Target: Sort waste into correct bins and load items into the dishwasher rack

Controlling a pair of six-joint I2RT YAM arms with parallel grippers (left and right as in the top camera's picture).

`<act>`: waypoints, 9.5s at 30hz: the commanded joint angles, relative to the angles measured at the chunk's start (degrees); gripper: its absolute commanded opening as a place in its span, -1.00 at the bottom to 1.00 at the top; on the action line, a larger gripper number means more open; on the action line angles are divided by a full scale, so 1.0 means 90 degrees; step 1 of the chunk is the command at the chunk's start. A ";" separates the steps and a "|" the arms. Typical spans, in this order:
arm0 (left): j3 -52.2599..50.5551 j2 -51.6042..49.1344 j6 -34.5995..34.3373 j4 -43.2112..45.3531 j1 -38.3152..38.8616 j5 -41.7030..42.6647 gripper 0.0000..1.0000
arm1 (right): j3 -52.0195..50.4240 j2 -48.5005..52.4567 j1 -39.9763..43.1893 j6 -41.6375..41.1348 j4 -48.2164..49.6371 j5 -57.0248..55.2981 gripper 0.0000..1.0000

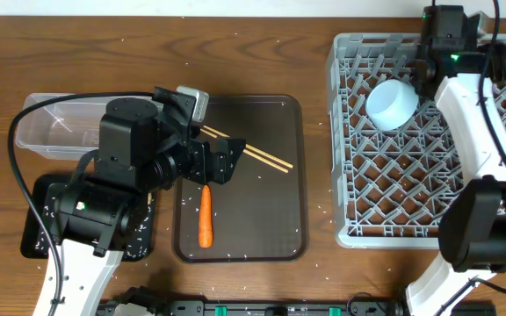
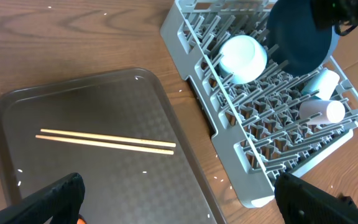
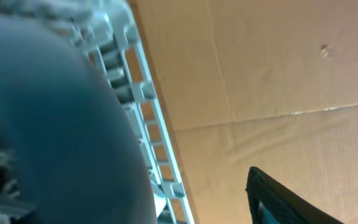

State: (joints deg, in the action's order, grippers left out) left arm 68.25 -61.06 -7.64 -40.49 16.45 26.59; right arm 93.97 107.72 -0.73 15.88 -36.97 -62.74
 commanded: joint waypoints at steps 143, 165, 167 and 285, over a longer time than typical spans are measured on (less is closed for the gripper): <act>-0.2115 -0.0712 -0.1069 -0.2538 -0.1384 -0.2339 0.12 | -0.0002 -0.3293 -0.1596 -0.3189 -0.4056 0.7762 0.51; -0.2472 -0.2506 -0.1421 -0.1819 -0.1948 -0.2679 0.04 | -0.0002 -0.3293 -0.1596 -0.3189 -0.4014 0.7759 0.51; -0.2472 -0.2718 -0.1392 -0.1795 -0.2130 -0.2620 0.04 | -0.0002 -0.3293 -0.1596 -0.3189 -0.4012 0.7762 0.51; -0.3713 -0.2110 -0.2710 -0.1139 -0.2254 -0.1996 -0.15 | -0.0002 -0.3293 -0.1593 -0.2994 -0.4182 0.7662 0.54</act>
State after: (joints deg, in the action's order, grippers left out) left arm 36.77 -76.53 -31.53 -52.45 -3.70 4.29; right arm 94.00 77.95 -14.76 -11.55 -74.52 6.61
